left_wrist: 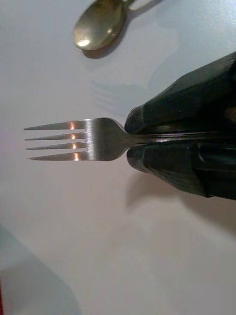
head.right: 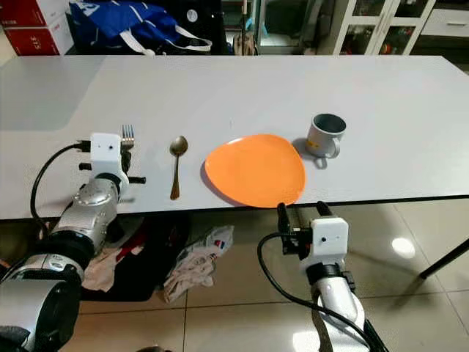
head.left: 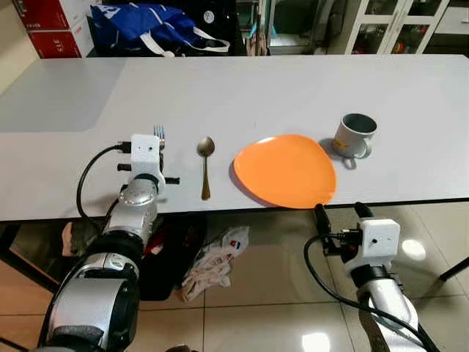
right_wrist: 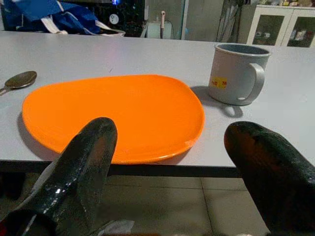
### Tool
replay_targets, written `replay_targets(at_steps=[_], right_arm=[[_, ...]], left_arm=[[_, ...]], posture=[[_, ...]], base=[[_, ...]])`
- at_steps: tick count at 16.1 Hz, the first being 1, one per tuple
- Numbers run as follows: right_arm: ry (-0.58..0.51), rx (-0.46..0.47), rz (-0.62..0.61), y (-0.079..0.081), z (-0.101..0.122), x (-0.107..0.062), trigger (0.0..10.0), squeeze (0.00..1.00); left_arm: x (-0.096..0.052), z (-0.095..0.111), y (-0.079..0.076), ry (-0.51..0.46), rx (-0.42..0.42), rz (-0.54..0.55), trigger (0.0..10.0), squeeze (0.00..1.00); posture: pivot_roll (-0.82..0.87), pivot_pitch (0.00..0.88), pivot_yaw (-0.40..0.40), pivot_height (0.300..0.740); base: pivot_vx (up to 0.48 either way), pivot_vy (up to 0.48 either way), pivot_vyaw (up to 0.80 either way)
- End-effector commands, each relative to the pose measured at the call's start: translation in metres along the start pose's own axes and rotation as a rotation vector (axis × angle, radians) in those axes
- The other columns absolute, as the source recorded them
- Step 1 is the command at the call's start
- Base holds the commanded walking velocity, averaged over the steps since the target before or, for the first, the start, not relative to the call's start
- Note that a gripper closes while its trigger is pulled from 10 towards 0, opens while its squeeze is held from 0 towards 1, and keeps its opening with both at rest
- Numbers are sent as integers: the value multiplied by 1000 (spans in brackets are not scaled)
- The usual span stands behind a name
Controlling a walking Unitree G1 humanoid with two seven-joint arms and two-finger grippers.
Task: Setting the table
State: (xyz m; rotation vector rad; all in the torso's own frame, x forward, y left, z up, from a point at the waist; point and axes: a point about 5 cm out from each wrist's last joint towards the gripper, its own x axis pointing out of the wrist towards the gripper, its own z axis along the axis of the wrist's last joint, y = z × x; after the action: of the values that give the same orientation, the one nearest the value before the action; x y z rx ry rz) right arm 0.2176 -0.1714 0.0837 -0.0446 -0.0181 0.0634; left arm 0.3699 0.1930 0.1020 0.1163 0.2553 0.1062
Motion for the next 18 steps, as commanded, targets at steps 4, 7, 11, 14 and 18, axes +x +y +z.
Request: replay_targets(at_steps=[4, 7, 11, 14, 18], right_arm=[[19, -13, -8, -3, 3, -10, 10000, 0], [39, -19, -18, -5, 4, -21, 10000, 0], [65, -17, -17, -4, 3, -28, 10000, 0], [75, -18, -21, -3, 4, -34, 10000, 0], [84, -19, -26, -3, 4, -38, 10000, 0]], left_arm=[[4, 1, -14, 37, -17, -20, 0, 0], [4, -1, -17, 45, -3, -13, 0, 0], [6, 5, -15, 33, 2, 15, 0, 0], [7, 6, -12, 33, 14, 29, 0, 0], [6, 4, -14, 42, 13, 34, 0, 0]], posture=[[-149, 0, 12, 740], [-171, 0, 12, 740], [-184, 0, 9, 740], [-199, 0, 12, 740], [-206, 0, 16, 740]], base=[[0, 0, 0], [0, 0, 0], [0, 0, 0], [0, 0, 0], [0, 0, 0]])
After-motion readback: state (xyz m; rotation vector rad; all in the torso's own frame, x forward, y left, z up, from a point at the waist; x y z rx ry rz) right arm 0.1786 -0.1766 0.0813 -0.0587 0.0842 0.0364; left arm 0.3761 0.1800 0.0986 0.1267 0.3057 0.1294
